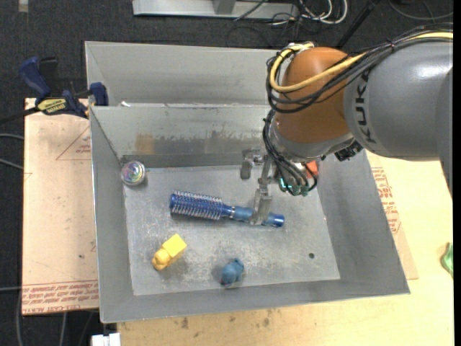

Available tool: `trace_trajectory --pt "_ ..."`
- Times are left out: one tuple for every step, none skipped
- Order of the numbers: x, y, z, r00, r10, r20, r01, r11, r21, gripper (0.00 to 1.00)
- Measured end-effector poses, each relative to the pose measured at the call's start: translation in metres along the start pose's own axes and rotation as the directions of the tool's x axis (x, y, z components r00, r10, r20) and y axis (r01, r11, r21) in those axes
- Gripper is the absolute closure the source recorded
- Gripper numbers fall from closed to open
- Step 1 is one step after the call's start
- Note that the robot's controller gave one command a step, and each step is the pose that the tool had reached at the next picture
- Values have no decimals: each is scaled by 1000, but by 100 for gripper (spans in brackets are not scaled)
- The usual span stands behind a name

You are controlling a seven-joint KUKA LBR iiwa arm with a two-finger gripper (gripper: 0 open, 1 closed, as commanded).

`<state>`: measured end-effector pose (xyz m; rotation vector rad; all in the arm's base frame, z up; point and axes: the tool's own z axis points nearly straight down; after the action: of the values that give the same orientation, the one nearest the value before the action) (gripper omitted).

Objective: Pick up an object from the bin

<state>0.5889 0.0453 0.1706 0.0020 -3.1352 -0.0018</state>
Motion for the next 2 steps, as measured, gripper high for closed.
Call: trace_trajectory --pt "-6 -8 106 998 69 1 -69 998 0 0" --pt "7 -45 101 949 -314 6 314 949 3 0"
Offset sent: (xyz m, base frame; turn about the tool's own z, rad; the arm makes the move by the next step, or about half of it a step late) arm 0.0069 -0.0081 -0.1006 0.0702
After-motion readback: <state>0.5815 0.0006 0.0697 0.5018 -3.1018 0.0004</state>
